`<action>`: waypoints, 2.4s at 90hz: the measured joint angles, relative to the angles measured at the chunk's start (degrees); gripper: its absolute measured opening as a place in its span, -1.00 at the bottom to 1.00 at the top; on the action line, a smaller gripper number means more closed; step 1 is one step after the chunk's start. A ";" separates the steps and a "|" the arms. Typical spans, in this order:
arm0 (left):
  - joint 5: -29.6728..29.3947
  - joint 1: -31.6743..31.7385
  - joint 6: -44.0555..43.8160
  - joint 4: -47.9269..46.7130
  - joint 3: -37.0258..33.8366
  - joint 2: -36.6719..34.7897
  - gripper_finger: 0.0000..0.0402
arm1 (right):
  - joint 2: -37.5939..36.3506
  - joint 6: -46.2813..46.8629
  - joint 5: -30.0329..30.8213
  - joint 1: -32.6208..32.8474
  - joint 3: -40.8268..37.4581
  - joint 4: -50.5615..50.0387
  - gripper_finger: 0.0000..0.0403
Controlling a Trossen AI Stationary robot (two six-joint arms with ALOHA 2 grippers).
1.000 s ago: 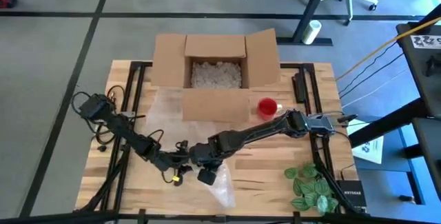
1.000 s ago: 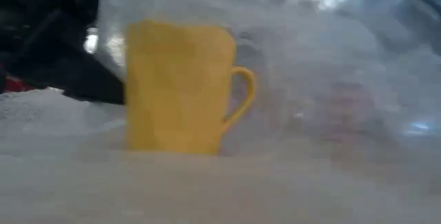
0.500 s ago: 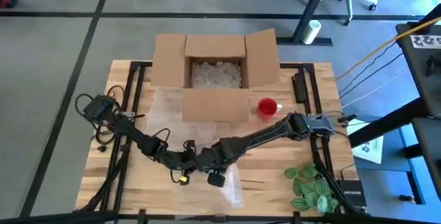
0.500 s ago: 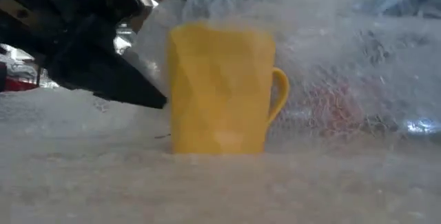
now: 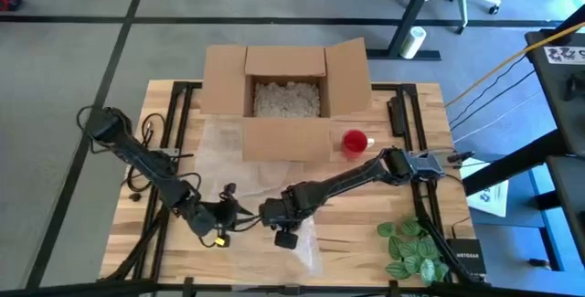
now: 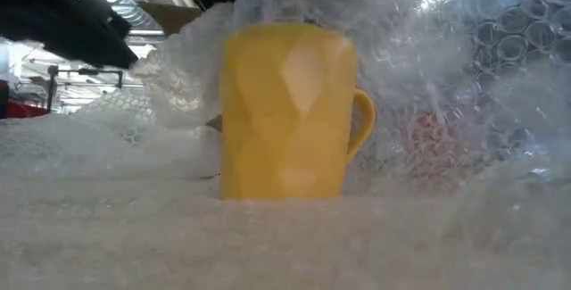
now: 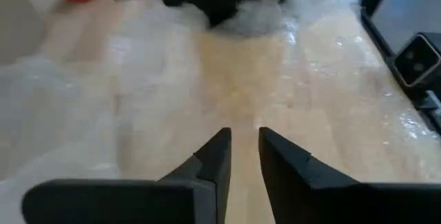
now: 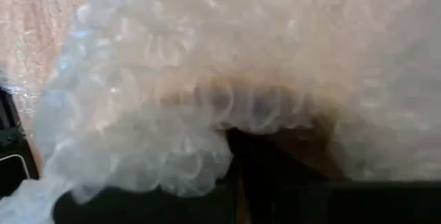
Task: Wrap mug
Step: Wrap the yellow mug using the bubble wrap
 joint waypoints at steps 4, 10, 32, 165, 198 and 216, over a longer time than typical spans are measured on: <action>-0.47 -0.49 -0.10 -0.01 0.00 0.03 -0.72 | 0.01 -0.17 0.05 0.04 0.21 -0.21 -1.00; -0.49 -0.55 -0.51 0.55 0.00 0.84 -0.72 | -0.08 -0.19 0.48 0.11 1.22 -1.31 -1.00; -1.45 -0.04 -1.42 0.97 -0.02 2.35 -0.72 | -0.30 1.42 0.65 0.52 9.15 -5.91 -1.00; -4.90 -2.11 -8.42 8.62 -0.04 13.78 -0.72 | -0.78 0.49 -2.93 1.25 0.44 6.42 -1.00; -2.20 1.25 9.47 32.78 -0.04 17.23 -0.72 | -0.72 0.14 -1.40 1.22 0.39 7.43 -1.00; -2.08 0.72 11.65 33.44 -0.04 14.57 -0.72 | -0.72 0.03 -1.42 1.22 0.39 7.56 -1.00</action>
